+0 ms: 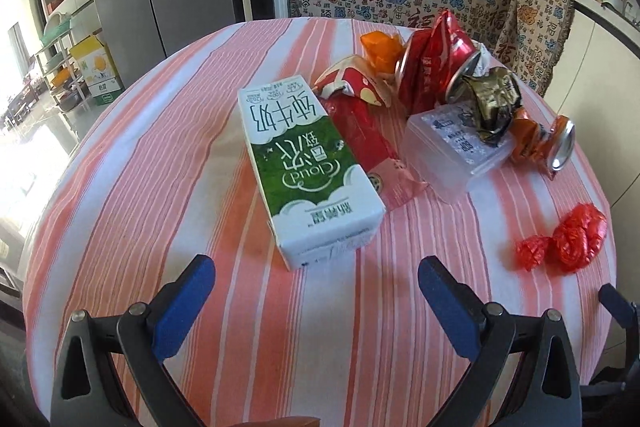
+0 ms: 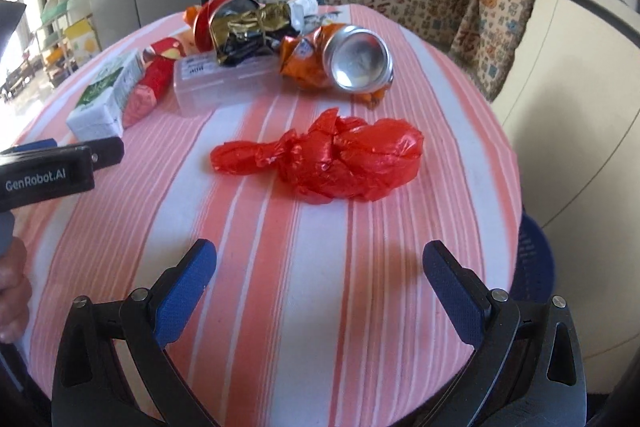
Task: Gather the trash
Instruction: 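Reach the left tool to the milk carton while the right tool reaches the red bag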
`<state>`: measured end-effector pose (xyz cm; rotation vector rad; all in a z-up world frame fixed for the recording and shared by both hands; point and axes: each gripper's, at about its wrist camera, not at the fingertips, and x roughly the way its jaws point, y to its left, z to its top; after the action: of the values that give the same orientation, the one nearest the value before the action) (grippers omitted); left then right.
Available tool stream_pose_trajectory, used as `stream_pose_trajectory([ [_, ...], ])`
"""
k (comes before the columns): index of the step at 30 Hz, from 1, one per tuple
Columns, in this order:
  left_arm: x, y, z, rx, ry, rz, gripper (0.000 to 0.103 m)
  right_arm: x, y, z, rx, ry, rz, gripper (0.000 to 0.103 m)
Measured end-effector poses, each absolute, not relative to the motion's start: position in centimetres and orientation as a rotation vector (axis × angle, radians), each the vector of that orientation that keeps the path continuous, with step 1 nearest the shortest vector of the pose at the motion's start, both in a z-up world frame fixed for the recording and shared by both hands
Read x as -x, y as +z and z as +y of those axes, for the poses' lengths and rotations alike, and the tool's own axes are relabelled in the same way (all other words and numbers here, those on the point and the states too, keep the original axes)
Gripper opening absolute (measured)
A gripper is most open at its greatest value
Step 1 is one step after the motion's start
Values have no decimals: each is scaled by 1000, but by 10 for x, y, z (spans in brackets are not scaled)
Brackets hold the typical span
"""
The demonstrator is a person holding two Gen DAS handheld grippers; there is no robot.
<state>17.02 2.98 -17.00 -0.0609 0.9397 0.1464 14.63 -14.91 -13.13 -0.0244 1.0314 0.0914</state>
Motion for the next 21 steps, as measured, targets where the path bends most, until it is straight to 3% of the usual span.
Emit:
stream_pose_trajectory([
  [11, -166, -176, 84, 110, 241, 954, 103, -145, -135, -152, -4, 109, 988, 103],
  [21, -161, -176, 86, 59, 154, 970, 103, -149, -131, -170, -65, 187, 1025, 102],
])
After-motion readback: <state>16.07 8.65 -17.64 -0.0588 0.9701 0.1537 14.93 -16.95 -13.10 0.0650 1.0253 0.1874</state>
